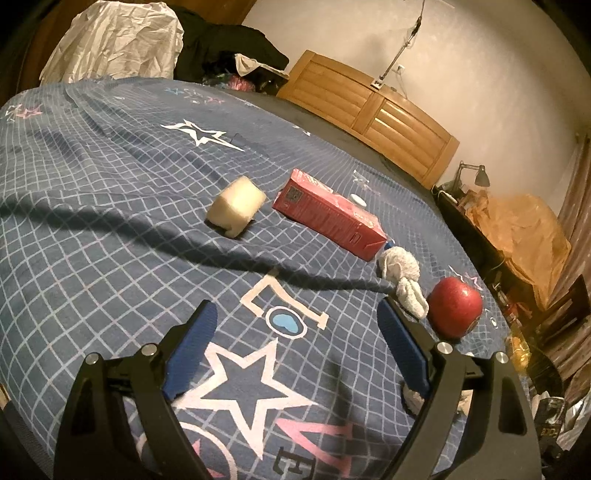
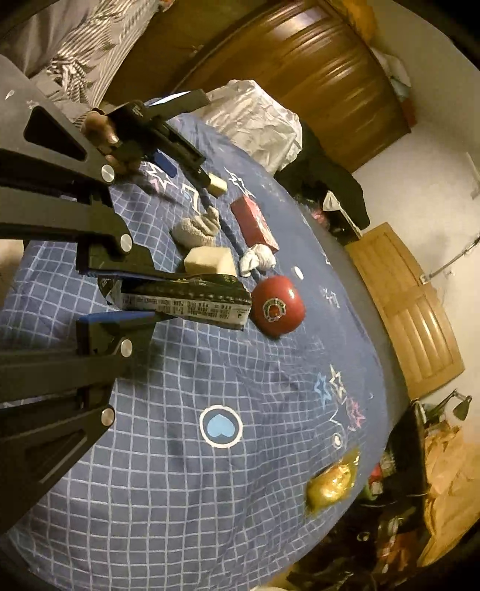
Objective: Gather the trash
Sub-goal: 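Grasp the black Fog cigarette pack with the right tool, then lower the left tool and grasp the blue bottle cap while the right tool holds the pack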
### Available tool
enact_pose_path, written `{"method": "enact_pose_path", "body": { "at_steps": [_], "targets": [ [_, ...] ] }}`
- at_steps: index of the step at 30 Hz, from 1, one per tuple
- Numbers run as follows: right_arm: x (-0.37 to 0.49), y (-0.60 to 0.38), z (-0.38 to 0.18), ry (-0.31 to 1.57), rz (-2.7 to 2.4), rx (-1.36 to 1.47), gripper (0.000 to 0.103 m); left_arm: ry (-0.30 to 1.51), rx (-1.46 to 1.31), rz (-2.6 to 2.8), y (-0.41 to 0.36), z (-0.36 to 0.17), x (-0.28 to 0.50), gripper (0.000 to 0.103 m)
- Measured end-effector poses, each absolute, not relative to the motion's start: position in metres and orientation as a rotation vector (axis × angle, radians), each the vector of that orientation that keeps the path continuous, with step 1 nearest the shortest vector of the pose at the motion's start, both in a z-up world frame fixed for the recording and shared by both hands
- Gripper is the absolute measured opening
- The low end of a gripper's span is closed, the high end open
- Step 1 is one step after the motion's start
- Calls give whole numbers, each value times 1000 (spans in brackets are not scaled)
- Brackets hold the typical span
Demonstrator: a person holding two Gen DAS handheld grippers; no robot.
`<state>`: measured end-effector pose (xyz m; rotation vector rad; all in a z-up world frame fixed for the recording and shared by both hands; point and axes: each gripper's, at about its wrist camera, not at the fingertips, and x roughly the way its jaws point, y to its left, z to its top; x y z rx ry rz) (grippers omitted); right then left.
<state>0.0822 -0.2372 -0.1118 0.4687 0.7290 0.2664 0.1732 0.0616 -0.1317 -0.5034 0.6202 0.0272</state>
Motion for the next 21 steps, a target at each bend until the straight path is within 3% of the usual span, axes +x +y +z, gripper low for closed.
{"method": "enact_pose_path", "body": {
  "at_steps": [21],
  "targets": [
    [72,-239,-102,695,282,416,15,651,-463,45,56,-132,177,86]
  ]
}}
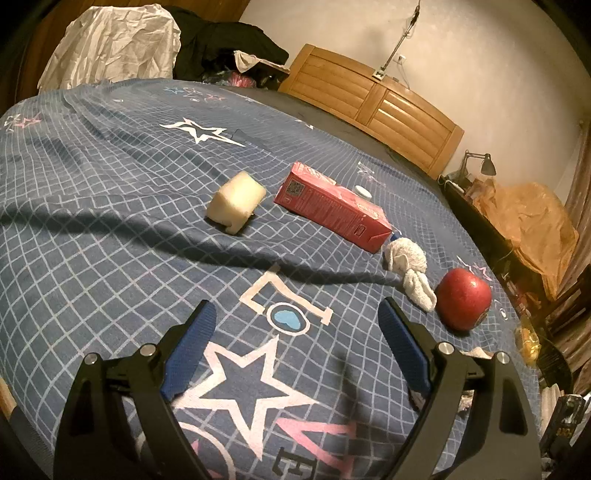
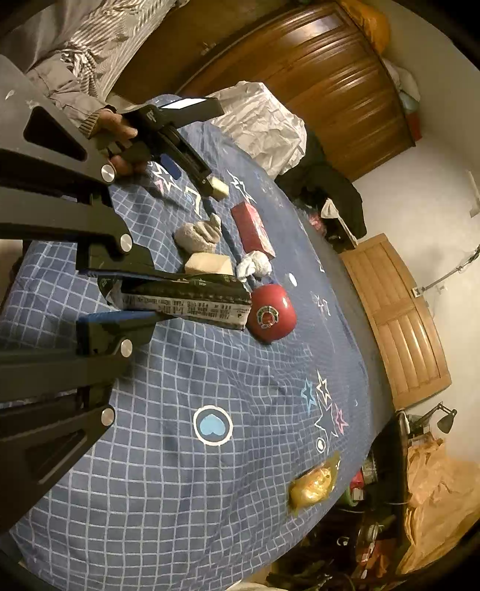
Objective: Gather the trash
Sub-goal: 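Lower the left tool and grasp the blue bottle cap while the right tool holds the pack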
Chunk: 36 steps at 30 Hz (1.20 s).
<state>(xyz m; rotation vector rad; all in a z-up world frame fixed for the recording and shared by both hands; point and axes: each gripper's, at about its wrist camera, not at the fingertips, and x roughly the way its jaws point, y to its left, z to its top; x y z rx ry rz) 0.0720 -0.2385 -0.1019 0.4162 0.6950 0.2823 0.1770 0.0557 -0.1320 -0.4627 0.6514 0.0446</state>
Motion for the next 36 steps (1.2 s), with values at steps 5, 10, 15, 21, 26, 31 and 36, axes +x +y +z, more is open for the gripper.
{"method": "enact_pose_path", "body": {
  "at_steps": [5,10,15,21,26,31,36],
  "targets": [
    [69,-233,-100,691,292,403,15,647,-472,38,56,-132,176,86],
    [66,-232,-97,682,292,397,15,646,-474,38,56,-132,175,86],
    [64,-236,-97,674,292,403,15,646,-474,38,56,-132,175,86],
    [61,-241,-98,658,298,403,15,649,-469,40,55,-133,175,86],
    [57,-254,-99,639,284,407,15,707,-432,42,54,-124,169,86],
    [57,-277,-109,626,272,465,15,741,-471,-106,65,-86,174,86],
    [64,-291,-120,620,290,506,15,892,-411,-278,61,-41,243,80]
  ]
}}
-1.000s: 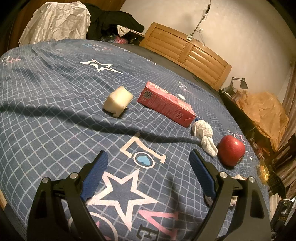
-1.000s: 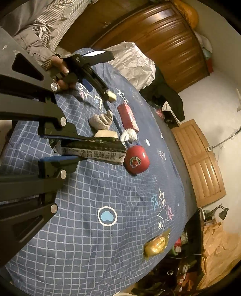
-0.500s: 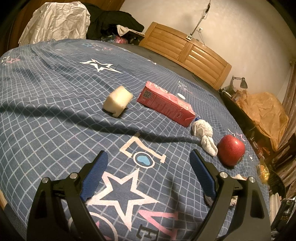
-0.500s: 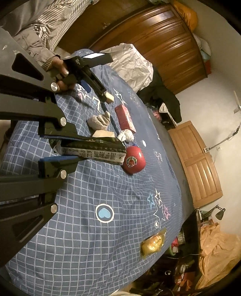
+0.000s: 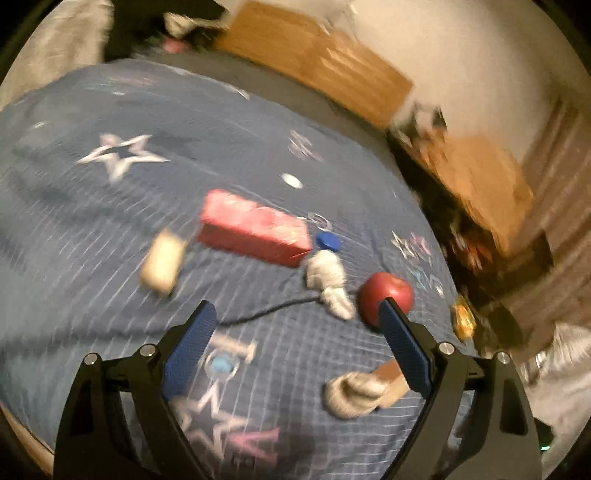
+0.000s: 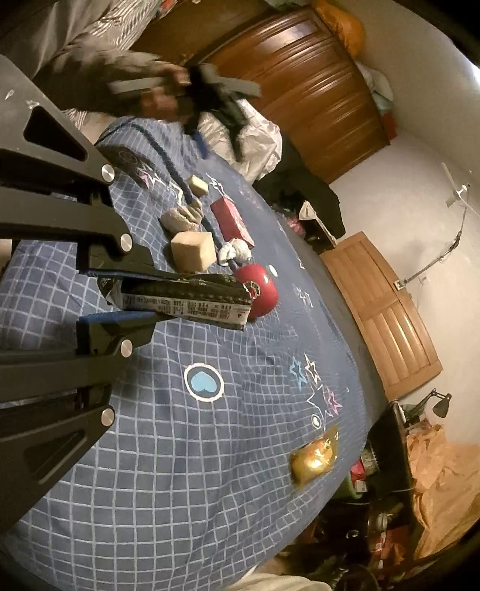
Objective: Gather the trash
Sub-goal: 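Lower the left tool and grasp the blue bottle cap while the right tool holds the pack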
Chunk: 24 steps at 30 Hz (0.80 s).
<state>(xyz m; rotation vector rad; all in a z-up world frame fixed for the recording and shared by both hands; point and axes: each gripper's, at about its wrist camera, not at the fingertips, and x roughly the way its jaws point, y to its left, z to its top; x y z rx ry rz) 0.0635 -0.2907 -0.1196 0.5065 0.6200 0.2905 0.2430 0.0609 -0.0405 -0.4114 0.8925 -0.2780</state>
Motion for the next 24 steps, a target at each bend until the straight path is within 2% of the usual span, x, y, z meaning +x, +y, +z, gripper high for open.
{"method": "enact_pose_path", "body": {
  "at_steps": [3,6,7,13,24],
  "targets": [
    [68,-301,-128,623,290,536,15,1026,-278,-322,38,-30,301,72],
    [74,-313,-136,631,276,566,15,1107,-109,-320,-4,-34,350,57],
    [76,-317,-139,634,269,574,15,1124,-92,-327,-12,-38,360,56],
    [82,-330,-148,641,244,603,15,1255,69,-421,-78,-85,405,55],
    [84,-331,-157,655,239,608,16,1319,181,-463,-101,-125,424,59]
  ]
}}
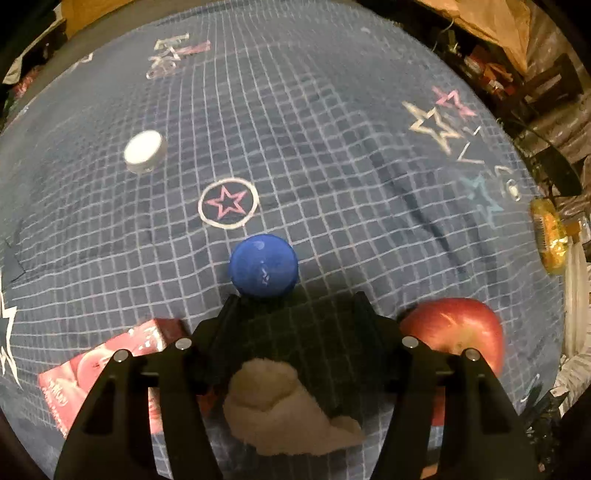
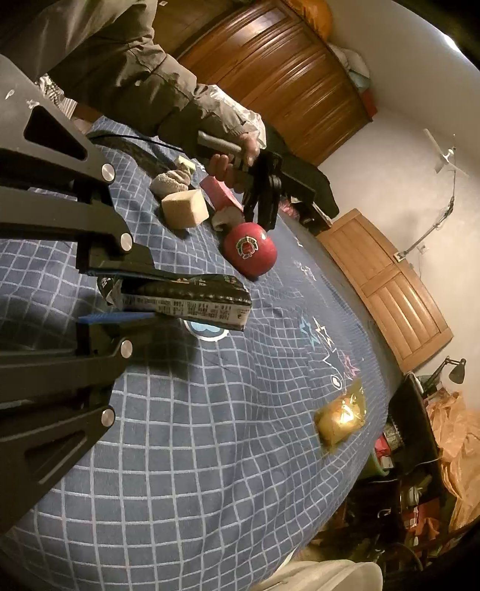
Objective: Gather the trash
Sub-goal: 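Lower the left tool and grasp the blue bottle cap while the right tool holds the pack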
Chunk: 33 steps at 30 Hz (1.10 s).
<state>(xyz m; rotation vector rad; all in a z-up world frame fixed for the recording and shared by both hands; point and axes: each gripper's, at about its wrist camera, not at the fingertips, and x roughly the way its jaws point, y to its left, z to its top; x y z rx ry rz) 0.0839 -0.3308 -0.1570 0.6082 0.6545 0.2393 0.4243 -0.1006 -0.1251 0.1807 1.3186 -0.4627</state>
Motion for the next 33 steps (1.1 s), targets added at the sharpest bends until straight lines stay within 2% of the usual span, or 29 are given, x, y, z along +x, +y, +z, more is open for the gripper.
{"method": "enact_pose_path", "body": {
  "at_steps": [3,7,11,15,16,17,19,23,26,30,33],
  "targets": [
    [85,-330,-158,656,237,612,16,1305,167,-448,-94,-126,429,54],
    [85,-329,-159,657,240,610,16,1280,145,-443,-86,-117,436,54],
    [85,-328,-160,659,245,614,16,1287,168,-434,-83,-115,440,60],
    [85,-328,-162,661,246,616,16,1297,203,-423,-93,-127,440,60],
    [84,-327,-162,661,247,616,16,1292,205,-420,-92,-128,443,56],
    [84,-327,-163,661,246,615,16,1278,205,-415,-93,-127,444,37],
    [84,-326,-162,658,247,613,16,1267,183,-416,-93,-122,446,37],
    [81,-330,-160,649,252,611,16,1148,171,-384,-78,-83,436,37],
    [79,-330,-159,642,256,608,16,1016,105,-369,-55,-30,414,37],
    [76,-327,-154,633,269,596,16,816,41,-347,-22,45,352,37],
    [75,-321,-150,628,281,583,16,692,15,-318,5,79,305,37]
  ]
}}
